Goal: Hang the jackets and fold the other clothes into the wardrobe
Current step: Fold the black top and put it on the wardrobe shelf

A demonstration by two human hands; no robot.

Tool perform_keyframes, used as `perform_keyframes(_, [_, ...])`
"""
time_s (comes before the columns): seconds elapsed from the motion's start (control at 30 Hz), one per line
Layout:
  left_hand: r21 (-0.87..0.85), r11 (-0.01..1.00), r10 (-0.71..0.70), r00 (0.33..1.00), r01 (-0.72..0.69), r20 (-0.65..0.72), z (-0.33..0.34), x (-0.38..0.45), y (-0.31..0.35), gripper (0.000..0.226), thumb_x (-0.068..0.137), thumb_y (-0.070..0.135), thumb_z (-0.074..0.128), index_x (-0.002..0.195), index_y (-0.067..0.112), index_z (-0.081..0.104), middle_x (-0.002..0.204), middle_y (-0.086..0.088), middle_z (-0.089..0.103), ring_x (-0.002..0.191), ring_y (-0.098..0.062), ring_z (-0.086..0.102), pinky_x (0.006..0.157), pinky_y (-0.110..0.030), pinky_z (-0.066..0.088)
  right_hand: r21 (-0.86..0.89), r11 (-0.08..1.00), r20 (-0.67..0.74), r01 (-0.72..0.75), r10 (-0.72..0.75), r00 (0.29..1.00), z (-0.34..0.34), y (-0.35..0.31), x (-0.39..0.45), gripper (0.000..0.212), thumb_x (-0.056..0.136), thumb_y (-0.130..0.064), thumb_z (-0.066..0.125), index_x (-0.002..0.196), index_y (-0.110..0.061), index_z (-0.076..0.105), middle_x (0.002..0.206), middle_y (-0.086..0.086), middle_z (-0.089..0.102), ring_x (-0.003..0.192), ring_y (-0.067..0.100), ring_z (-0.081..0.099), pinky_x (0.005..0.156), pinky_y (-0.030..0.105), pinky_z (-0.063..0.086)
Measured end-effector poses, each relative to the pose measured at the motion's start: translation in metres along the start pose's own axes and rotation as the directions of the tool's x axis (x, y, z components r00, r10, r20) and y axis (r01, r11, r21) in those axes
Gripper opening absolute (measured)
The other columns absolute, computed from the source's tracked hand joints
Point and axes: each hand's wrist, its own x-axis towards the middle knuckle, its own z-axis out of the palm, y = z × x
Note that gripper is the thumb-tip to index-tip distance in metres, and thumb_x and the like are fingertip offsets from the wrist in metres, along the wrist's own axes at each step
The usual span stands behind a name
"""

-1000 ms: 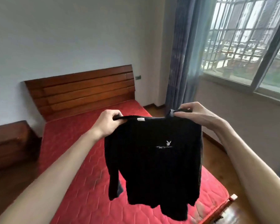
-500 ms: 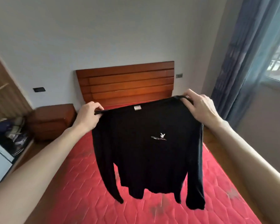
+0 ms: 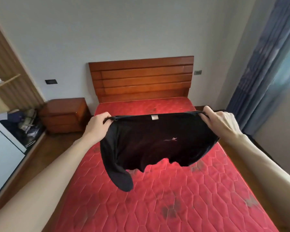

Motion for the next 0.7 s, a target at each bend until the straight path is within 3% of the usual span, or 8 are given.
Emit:
perform_keyframes(0.17, [-0.074, 0.997, -0.012, 0.983, 0.026, 0.181, 0.002, -0.022, -0.008, 0.024, 0.105, 0.025, 0.06, 0.084, 0.015, 0.069, 0.08, -0.008, 0.071, 0.078, -0.024, 0.064, 0.073, -0.042, 0.048, -0.005, 1.0, 0.117, 0.009, -0.008, 0.993, 0.004, 0.003, -0.032, 0.034, 0.104, -0.051, 0.045, 0.104, -0.018, 0.051, 0.062, 0.013, 0.062, 0.064, 0.041, 0.068, 0.056, 0.045, 0.054])
perform_keyframes(0.3, [-0.154, 0.983, -0.026, 0.902, 0.101, 0.431, -0.015, -0.03, -0.014, 0.029, 0.097, 0.035, 0.072, 0.083, 0.01, 0.074, 0.079, -0.022, 0.07, 0.069, -0.014, 0.056, 0.069, -0.032, 0.039, 0.064, 0.994, 0.082, 0.083, -0.088, 0.993, -0.016, 0.016, -0.053, 0.029, 0.101, -0.053, 0.045, 0.101, -0.024, 0.052, 0.057, -0.003, 0.046, 0.058, 0.036, 0.066, 0.052, 0.038, 0.051])
perform_keyframes(0.37, [-0.152, 0.979, -0.047, 0.869, 0.139, 0.492, -0.025, -0.029, -0.018, 0.033, 0.091, 0.043, 0.077, 0.08, 0.012, 0.076, 0.068, -0.015, 0.063, 0.065, -0.013, 0.054, 0.065, -0.03, 0.039, 0.061, 0.993, 0.07, 0.1, -0.104, 0.992, -0.025, 0.024, -0.055, 0.031, 0.1, -0.053, 0.043, 0.1, -0.024, 0.053, 0.058, -0.001, 0.048, 0.058, 0.034, 0.066, 0.051, 0.035, 0.048])
perform_keyframes(0.47, [-0.165, 0.965, -0.075, 0.819, 0.203, 0.569, -0.032, -0.022, -0.024, 0.04, 0.083, 0.056, 0.08, 0.083, 0.015, 0.079, 0.07, -0.001, 0.069, 0.065, -0.01, 0.063, 0.06, -0.021, 0.044, 0.077, 0.991, 0.074, 0.111, -0.117, 0.99, -0.026, 0.029, -0.05, 0.028, 0.1, -0.053, 0.045, 0.102, -0.026, 0.054, 0.064, 0.001, 0.061, 0.061, 0.034, 0.067, 0.053, 0.035, 0.049])
perform_keyframes(0.53, [-0.152, 0.951, -0.111, 0.755, 0.27, 0.646, -0.026, -0.016, -0.031, 0.041, 0.08, 0.058, 0.082, 0.092, 0.019, 0.082, 0.085, -0.001, 0.078, 0.077, -0.012, 0.073, 0.068, -0.019, 0.052, 0.135, 0.986, 0.123, 0.097, -0.113, 0.986, -0.016, 0.023, -0.044, 0.024, 0.1, -0.054, 0.046, 0.104, -0.032, 0.054, 0.068, -0.01, 0.062, 0.066, 0.031, 0.068, 0.055, 0.035, 0.047])
perform_keyframes(0.6, [-0.112, 0.937, -0.16, 0.692, 0.33, 0.704, -0.011, -0.014, -0.042, 0.04, 0.079, 0.056, 0.082, 0.1, 0.022, 0.084, 0.098, -0.003, 0.081, 0.092, -0.015, 0.077, 0.082, -0.026, 0.056, 0.176, 0.982, 0.195, 0.069, -0.103, 0.975, 0.004, 0.016, -0.04, 0.019, 0.1, -0.054, 0.049, 0.104, -0.037, 0.055, 0.07, -0.022, 0.056, 0.07, 0.028, 0.069, 0.058, 0.033, 0.045])
perform_keyframes(0.7, [-0.1, 0.913, -0.228, 0.699, 0.395, 0.677, 0.029, -0.015, -0.069, 0.033, 0.082, 0.052, 0.081, 0.097, 0.023, 0.084, 0.098, -0.002, 0.081, 0.093, -0.014, 0.077, 0.082, -0.026, 0.054, 0.203, 0.979, 0.339, 0.012, -0.082, 0.937, 0.057, 0.008, -0.04, 0.021, 0.099, -0.054, 0.053, 0.101, -0.033, 0.058, 0.075, -0.015, 0.065, 0.076, 0.028, 0.069, 0.061, 0.038, 0.049])
